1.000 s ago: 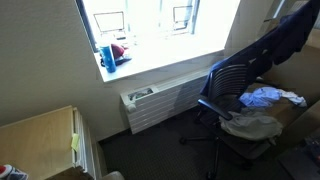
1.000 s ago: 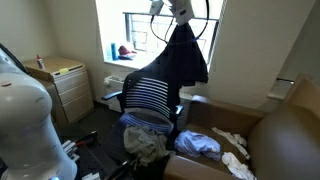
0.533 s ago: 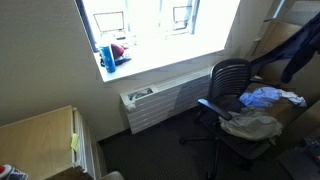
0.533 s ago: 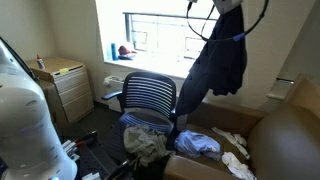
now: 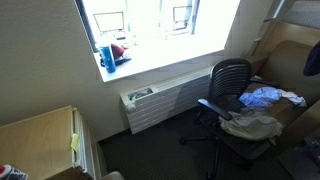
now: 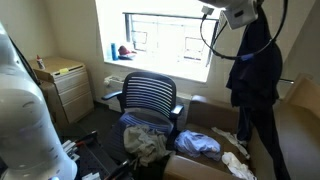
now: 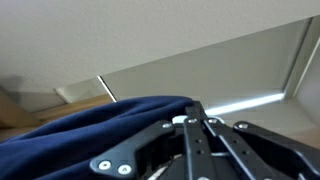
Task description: Remove the t-shirt from the couch and put it on the chair then remove the two clothes from the armrests of the chair and put them on the couch
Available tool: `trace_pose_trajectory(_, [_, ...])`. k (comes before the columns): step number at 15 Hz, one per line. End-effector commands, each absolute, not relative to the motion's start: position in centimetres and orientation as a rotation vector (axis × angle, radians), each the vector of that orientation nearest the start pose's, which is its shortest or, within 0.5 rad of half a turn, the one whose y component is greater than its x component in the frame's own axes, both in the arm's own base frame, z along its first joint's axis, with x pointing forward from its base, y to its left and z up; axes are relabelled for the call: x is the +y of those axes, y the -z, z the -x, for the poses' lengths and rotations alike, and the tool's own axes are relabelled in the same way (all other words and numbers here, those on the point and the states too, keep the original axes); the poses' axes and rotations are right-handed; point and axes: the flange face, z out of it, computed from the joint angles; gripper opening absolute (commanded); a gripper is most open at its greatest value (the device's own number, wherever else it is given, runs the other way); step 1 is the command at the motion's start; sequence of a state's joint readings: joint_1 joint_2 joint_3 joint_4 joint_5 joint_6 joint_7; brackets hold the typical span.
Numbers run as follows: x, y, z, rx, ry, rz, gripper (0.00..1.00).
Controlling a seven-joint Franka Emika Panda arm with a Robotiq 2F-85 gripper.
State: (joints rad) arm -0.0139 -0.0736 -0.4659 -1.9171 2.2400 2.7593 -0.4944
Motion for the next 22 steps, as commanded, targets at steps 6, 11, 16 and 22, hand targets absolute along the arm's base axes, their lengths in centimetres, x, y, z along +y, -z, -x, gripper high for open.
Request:
trace_pose_trajectory(6, [-30.4,-45.3,-47.3,1.834,0.699,0.742,0.00])
trace_pose_trajectory(11, [-28.4,-42.4,-47.5,1.951,0.645,0.778,0.00])
trace_pose_trajectory(16, [-26.4,-41.3,-48.4,1.982,0.653,0.831,0.16])
trace_pose_trajectory(22, [-26.2,-41.4,-48.4,1.983,0.655,0.834,0.26])
